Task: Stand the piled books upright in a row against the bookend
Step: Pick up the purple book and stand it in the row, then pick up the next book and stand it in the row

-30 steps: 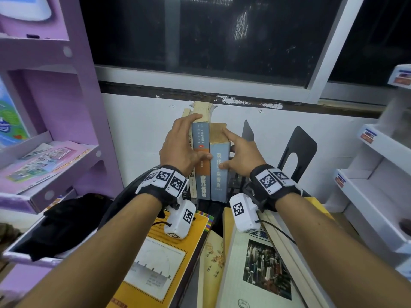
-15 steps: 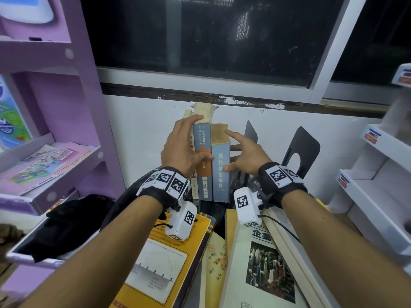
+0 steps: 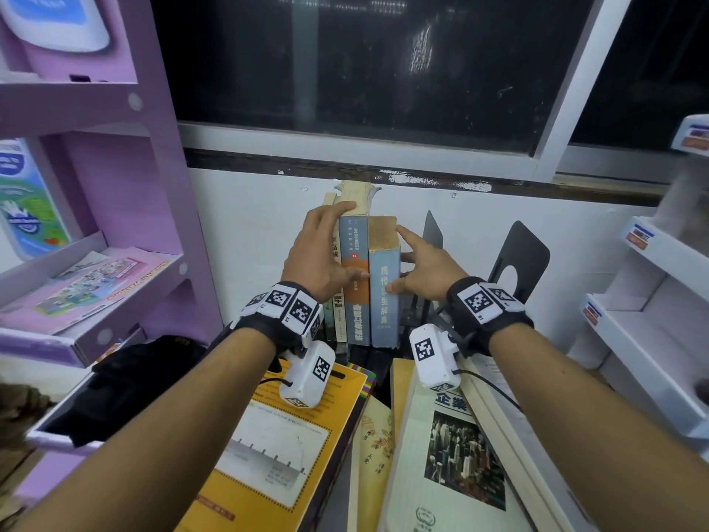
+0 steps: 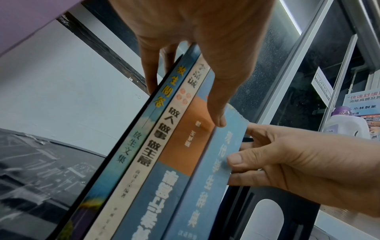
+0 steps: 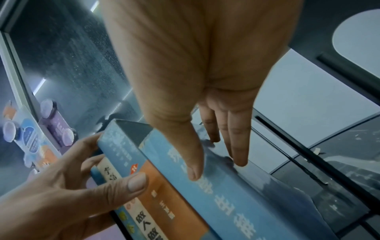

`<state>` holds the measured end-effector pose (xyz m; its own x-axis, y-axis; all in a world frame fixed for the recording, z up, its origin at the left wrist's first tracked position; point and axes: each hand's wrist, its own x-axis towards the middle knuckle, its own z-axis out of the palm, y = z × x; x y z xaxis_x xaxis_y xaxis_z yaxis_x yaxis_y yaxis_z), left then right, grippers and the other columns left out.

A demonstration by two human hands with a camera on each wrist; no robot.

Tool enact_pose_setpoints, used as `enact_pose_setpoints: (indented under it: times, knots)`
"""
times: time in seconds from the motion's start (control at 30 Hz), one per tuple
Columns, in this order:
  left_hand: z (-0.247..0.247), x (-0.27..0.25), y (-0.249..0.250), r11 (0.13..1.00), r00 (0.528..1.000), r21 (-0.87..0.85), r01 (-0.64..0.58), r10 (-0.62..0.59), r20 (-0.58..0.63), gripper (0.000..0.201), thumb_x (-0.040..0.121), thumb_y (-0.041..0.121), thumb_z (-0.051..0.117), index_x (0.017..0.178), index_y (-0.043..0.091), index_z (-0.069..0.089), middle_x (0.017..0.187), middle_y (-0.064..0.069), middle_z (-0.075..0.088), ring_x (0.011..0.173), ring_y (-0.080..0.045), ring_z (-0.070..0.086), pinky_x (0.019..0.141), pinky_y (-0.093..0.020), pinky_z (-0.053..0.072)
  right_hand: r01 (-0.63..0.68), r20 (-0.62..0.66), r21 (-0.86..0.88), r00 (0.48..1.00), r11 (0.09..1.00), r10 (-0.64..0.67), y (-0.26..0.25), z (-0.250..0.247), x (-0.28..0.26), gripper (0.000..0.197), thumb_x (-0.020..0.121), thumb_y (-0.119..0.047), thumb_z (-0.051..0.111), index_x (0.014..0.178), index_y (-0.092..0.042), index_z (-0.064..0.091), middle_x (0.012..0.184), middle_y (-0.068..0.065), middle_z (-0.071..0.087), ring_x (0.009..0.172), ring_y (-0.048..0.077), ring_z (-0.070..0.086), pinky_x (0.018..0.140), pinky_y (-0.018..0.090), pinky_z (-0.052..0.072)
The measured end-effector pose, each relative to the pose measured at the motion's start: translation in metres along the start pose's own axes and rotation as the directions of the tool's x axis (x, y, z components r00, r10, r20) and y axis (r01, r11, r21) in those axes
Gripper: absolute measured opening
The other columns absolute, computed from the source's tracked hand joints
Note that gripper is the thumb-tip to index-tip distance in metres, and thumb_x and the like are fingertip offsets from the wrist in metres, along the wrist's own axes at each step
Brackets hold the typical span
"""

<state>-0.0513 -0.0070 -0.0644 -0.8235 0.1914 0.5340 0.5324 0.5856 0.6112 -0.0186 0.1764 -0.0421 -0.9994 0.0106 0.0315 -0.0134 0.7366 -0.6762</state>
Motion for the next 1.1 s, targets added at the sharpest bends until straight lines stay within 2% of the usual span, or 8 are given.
enact_pose_setpoints:
  times: [0.13,0.27,0.43,0.6,0.77,0.93,1.0,1.1]
  knots:
    - [-0.006,-0.005,0.004,1.0,0.999,0.001,0.03,-0.03,0.02,0.1,0.061,0.022,0.088,0.141,0.031,0.03,0.145,-0.002,0.027,0.126,-0.024,0.043,0.099,-0.041,0.047,-0.006,-0.031,-0.044,0.999,0.999,0.005,-0.008,-0.007,-0.011,0.09,0.08,-0.022,0.077,0.151,-0.023,0.022,0.146,0.009,0.045,0.131,0.024,0.046,0.099,0.03,0.042]
    - [-0.015,-0.016,0.009,0.999,0.999,0.002,0.045,-0.045,0.014,0.1,0.063,0.022,0.086,0.144,0.028,0.027,0.145,-0.003,0.025,0.124,-0.024,0.045,0.099,-0.044,0.048,-0.005,-0.016,-0.096,1.0,0.995,0.003,-0.013,-0.019,-0.027,0.08,0.081,-0.028,0.075,0.148,-0.02,0.031,0.146,0.01,0.044,0.126,0.025,0.051,0.098,0.031,0.045]
    - [-0.023,-0.033,0.021,0.996,0.996,0.039,0.077,-0.075,-0.055,0.091,0.068,0.024,0.083,0.142,0.02,0.031,0.144,-0.008,0.028,0.129,-0.026,0.04,0.104,-0.04,0.039,-0.006,-0.002,-0.125,1.0,0.992,0.006,-0.011,-0.035,-0.058,0.065,0.082,-0.028,0.074,0.139,-0.019,0.044,0.139,0.007,0.051,0.12,0.023,0.054,0.094,0.032,0.048]
    - [-0.022,-0.051,0.045,0.997,0.996,0.039,0.068,-0.065,-0.057,0.08,0.073,0.025,0.077,0.14,0.018,0.034,0.14,-0.01,0.033,0.127,-0.027,0.041,0.104,-0.041,0.04,-0.046,0.048,-0.196,0.997,0.979,0.056,-0.006,-0.052,-0.091,0.046,0.084,-0.033,0.071,0.126,-0.021,0.056,0.125,0.002,0.06,0.109,0.021,0.059,0.094,0.037,0.05]
    - [-0.01,-0.067,0.079,0.997,0.99,0.018,0.073,-0.075,0.121,0.07,0.081,0.03,0.07,0.141,0.019,0.034,0.142,-0.009,0.032,0.129,-0.026,0.041,0.107,-0.038,0.036,-0.076,0.086,-0.295,0.991,0.952,0.106,0.003,-0.066,-0.125,0.041,0.086,-0.036,0.068,0.123,-0.021,0.057,0.123,0.001,0.061,0.108,0.024,0.06,0.091,0.039,0.053]
    - [0.012,-0.079,0.106,0.989,0.93,-0.005,0.148,-0.138,0.341,0.068,0.086,0.038,0.066,0.142,0.017,0.033,0.144,-0.012,0.035,0.129,-0.03,0.042,0.106,-0.043,0.038,-0.125,0.102,-0.343,0.98,0.931,0.169,0.018,-0.078,-0.153,0.046,0.088,-0.037,0.065,0.129,-0.019,0.054,0.134,0.002,0.054,0.113,0.022,0.055,0.092,0.036,0.051]
    - [0.023,-0.084,0.114,0.984,0.894,0.012,0.179,-0.168,0.416,0.066,0.088,0.042,0.062,0.141,0.015,0.034,0.144,-0.012,0.038,0.124,-0.029,0.046,0.099,-0.038,0.041,-0.141,0.094,-0.371,0.978,0.918,0.188,0.025,-0.083,-0.163,0.048,0.089,-0.037,0.064,0.131,-0.017,0.053,0.135,0.002,0.052,0.117,0.02,0.051,0.094,0.032,0.046]
    - [0.04,-0.092,0.123,0.968,0.834,0.001,0.252,-0.218,0.506,0.066,0.09,0.046,0.057,0.142,0.012,0.033,0.139,-0.011,0.044,0.112,-0.028,0.052,0.078,-0.031,0.043,-0.2,0.074,-0.376,0.967,0.905,0.245,0.041,-0.088,-0.173,0.049,0.089,-0.037,0.064,0.132,-0.017,0.052,0.135,0.003,0.052,0.117,0.02,0.05,0.092,0.03,0.043]
